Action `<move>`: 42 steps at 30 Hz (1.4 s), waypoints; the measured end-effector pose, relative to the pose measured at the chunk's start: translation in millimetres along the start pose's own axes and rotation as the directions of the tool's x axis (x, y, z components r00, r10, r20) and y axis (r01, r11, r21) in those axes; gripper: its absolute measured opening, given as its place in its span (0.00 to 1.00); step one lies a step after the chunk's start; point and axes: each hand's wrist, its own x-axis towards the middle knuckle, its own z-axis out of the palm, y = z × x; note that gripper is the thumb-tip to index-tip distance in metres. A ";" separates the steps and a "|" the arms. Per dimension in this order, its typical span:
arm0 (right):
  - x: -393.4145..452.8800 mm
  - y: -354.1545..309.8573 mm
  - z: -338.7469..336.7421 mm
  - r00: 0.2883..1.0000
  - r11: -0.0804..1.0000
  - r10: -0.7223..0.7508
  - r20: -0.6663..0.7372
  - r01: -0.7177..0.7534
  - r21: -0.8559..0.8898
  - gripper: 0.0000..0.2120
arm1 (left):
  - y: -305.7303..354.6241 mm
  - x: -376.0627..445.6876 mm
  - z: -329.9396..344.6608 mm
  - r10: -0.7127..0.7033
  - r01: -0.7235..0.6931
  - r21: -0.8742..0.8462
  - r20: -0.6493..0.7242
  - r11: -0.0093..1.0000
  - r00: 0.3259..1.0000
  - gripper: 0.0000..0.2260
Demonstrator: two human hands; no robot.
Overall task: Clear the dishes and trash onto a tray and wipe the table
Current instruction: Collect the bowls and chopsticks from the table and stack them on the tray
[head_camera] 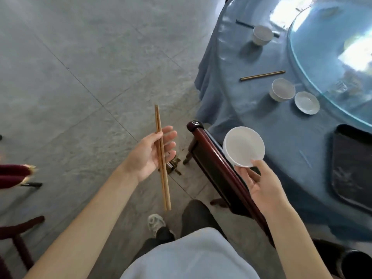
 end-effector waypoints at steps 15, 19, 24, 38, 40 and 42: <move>86.2 -38.3 126.7 0.991 0.963 -0.047 -0.127 0.079 0.256 0.11 | 115.3 171.6 37.2 -0.076 0.054 0.317 0.055 0.947 0.996 0.13; 98.9 -59.5 150.2 0.982 0.951 -0.125 -0.143 0.160 0.265 0.12 | 133.8 223.6 75.0 -0.163 0.106 0.425 0.099 0.899 0.982 0.11; 122.8 -76.6 168.6 0.957 0.917 -0.128 -0.261 0.214 0.336 0.12 | 138.4 287.9 122.6 -0.308 0.165 0.556 0.174 0.815 0.935 0.12; 213.8 -137.9 247.4 0.765 0.678 0.018 -0.643 0.463 0.571 0.11 | 203.1 465.4 252.0 -0.676 0.182 0.834 0.273 0.521 0.684 0.12; 222.9 -148.9 255.6 0.757 0.679 0.019 -0.653 0.470 0.564 0.10 | 210.8 482.7 269.4 -0.657 0.093 0.864 0.302 0.495 0.691 0.12; 229.4 -159.3 259.9 0.747 0.687 0.012 -0.665 0.477 0.548 0.10 | 209.9 498.2 283.4 -0.632 0.037 0.889 0.295 0.457 0.716 0.11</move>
